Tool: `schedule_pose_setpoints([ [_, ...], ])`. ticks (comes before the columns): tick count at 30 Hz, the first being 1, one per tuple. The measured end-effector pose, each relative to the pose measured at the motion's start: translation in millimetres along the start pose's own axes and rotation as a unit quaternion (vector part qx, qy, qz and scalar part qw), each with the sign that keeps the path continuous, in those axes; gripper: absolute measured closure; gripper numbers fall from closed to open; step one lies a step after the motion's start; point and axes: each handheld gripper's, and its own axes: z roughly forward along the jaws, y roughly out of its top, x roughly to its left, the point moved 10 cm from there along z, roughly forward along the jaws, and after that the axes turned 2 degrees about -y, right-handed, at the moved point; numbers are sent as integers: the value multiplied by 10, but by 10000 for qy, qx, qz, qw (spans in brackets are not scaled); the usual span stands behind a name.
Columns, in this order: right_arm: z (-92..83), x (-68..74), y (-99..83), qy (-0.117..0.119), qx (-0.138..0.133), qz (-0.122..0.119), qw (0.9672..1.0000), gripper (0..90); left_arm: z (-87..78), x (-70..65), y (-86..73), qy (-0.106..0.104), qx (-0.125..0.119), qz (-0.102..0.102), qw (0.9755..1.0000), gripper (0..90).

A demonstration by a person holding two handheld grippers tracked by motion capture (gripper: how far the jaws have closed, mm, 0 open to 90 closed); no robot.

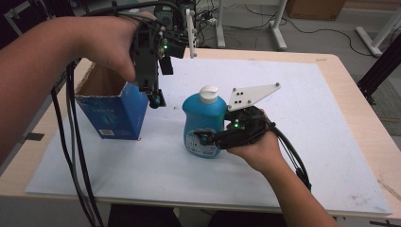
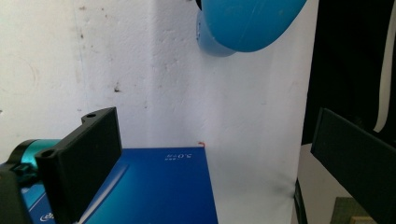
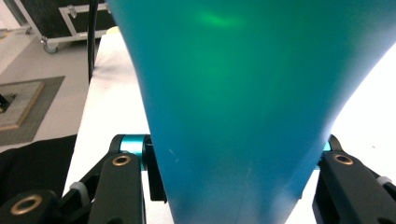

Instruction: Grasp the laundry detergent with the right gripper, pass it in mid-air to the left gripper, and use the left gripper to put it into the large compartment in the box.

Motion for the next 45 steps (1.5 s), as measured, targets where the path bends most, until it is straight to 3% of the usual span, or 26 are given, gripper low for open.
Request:
schedule_pose_setpoints([
  [7,-75,-17,182,44,139,-180,9997,476,-63,-97,123,-41,-107,116,9999,18],
  [18,-72,38,425,289,163,-309,9990,475,-125,-180,200,-42,-162,65,9998,18],
  [36,0,139,569,534,136,-279,9981,476,-88,-309,410,-38,24,132,9999,18],
  [45,12,165,590,606,136,-249,9978,476,-51,-319,438,1,165,28,9999,19],
])
